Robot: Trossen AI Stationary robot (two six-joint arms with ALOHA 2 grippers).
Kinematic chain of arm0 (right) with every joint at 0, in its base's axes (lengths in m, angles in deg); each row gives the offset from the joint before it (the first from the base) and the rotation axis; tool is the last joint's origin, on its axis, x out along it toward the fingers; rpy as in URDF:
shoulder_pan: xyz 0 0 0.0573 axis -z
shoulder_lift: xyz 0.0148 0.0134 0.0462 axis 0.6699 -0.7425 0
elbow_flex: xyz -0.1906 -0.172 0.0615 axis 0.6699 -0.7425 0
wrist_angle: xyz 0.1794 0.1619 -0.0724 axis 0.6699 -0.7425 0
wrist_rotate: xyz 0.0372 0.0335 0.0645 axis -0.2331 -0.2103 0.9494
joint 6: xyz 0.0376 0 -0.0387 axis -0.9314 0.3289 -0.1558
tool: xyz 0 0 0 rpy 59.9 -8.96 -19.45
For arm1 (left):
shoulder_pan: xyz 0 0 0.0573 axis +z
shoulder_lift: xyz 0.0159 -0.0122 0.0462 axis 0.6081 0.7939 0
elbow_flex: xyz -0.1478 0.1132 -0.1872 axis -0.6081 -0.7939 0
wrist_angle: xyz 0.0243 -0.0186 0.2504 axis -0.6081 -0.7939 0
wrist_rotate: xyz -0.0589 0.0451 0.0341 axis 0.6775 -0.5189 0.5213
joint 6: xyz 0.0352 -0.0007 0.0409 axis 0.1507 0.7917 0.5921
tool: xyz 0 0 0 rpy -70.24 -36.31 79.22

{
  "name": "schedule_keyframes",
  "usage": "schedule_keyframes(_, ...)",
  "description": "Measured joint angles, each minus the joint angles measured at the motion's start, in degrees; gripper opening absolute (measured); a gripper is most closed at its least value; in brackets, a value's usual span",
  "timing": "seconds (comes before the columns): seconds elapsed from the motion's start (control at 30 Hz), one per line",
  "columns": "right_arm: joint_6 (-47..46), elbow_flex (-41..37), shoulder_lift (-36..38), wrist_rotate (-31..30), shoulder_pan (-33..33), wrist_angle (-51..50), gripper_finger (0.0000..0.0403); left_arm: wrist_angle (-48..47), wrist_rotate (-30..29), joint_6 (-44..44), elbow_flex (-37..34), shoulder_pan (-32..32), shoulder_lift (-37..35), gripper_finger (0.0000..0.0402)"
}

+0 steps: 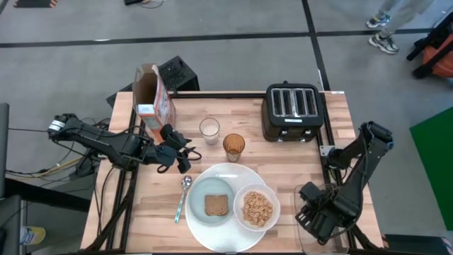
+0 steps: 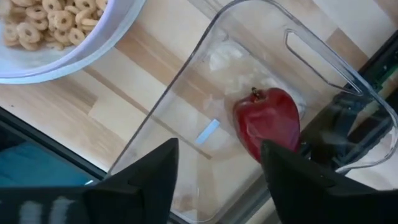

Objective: Arrange a breakfast setting
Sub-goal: Put the red apple on the gray plate

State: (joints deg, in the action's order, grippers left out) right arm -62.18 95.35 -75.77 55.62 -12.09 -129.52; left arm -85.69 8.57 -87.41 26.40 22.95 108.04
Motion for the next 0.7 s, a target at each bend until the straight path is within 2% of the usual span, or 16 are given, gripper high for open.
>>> schedule_keyframes(0.2,0.0,0.0,0.0,0.6,-0.2,-0.4,0.0296,0.0,0.0,-0.1,0.0,0.0,0.0,0.0137)
schedule_keyframes(0.47,0.1,-1.5,-0.1,5.7,-0.6,0.1,0.0364,0.0,0.0,-0.1,0.0,0.0,0.0,0.0137)
schedule_keyframes(0.7,-1.8,-4.2,-0.1,7.9,-1.5,1.2,0.0386,-0.2,0.1,-0.1,0.0,0.0,0.0,0.0137)
